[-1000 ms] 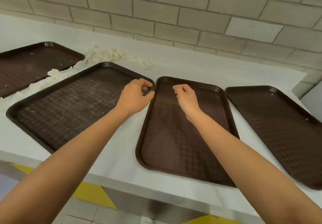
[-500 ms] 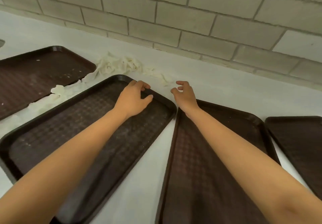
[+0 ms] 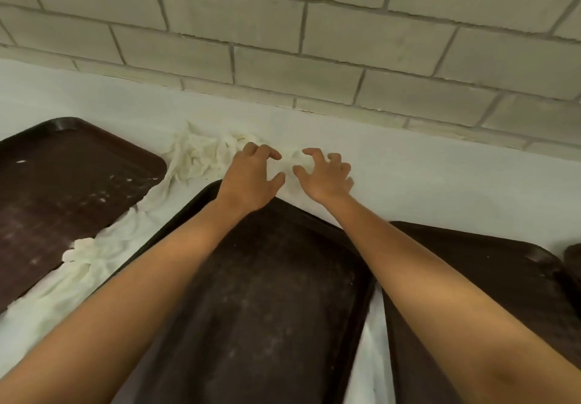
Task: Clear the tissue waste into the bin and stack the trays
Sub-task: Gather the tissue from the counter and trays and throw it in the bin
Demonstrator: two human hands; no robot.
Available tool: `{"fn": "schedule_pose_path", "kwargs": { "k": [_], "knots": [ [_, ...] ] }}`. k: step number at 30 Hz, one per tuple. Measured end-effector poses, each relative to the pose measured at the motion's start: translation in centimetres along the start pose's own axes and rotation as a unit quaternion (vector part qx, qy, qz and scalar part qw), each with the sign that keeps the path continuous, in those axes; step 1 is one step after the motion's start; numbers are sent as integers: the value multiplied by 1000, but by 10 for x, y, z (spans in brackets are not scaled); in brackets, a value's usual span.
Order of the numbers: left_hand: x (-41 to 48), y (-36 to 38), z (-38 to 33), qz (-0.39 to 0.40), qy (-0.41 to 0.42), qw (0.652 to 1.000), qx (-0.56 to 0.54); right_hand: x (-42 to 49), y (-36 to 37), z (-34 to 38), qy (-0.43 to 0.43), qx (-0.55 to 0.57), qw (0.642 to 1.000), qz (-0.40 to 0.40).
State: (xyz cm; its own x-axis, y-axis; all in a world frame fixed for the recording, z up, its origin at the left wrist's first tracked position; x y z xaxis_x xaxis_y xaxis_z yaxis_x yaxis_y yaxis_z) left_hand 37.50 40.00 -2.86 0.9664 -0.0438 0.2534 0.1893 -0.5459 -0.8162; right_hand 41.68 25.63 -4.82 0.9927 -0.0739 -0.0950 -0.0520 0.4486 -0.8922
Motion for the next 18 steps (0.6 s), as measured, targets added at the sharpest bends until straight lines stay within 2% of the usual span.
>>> {"fn": "schedule_pose_path", "kwargs": {
  "k": [3, 6, 9, 13, 16, 18],
  "knots": [
    [13, 4, 12, 2, -1, 1000, 0, 12, 15, 16, 7, -49, 999, -5],
    [21, 8, 24, -10, -4, 1000, -15, 22, 31, 30, 26, -80, 996, 22],
    [24, 11, 33, -9, -5, 1000, -20, 24, 43, 34, 10, -122, 992, 21],
    [24, 11, 38, -17, -5, 999, -35, 29, 48, 33, -32, -88, 994, -56],
    [22, 11, 38, -26, -1, 999, -40, 33, 47, 29, -62, -85, 992, -66],
    [21, 9, 39, -42, 5, 999, -34, 34, 43, 24, -86, -35, 993, -68]
  ]
}}
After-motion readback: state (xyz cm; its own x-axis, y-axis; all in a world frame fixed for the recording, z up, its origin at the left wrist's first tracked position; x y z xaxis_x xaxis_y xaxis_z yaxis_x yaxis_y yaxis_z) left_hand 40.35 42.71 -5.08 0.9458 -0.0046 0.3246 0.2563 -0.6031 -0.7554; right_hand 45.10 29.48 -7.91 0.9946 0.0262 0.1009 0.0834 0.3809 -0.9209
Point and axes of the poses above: each hand's wrist, its own x-axis towards the middle knuckle, its own y-axis out of the palm, z = x × y, the point moved 2 cm from there along x, towards the middle knuckle, and after that the axes turned 3 degrees about y, right-handed, at the moved point
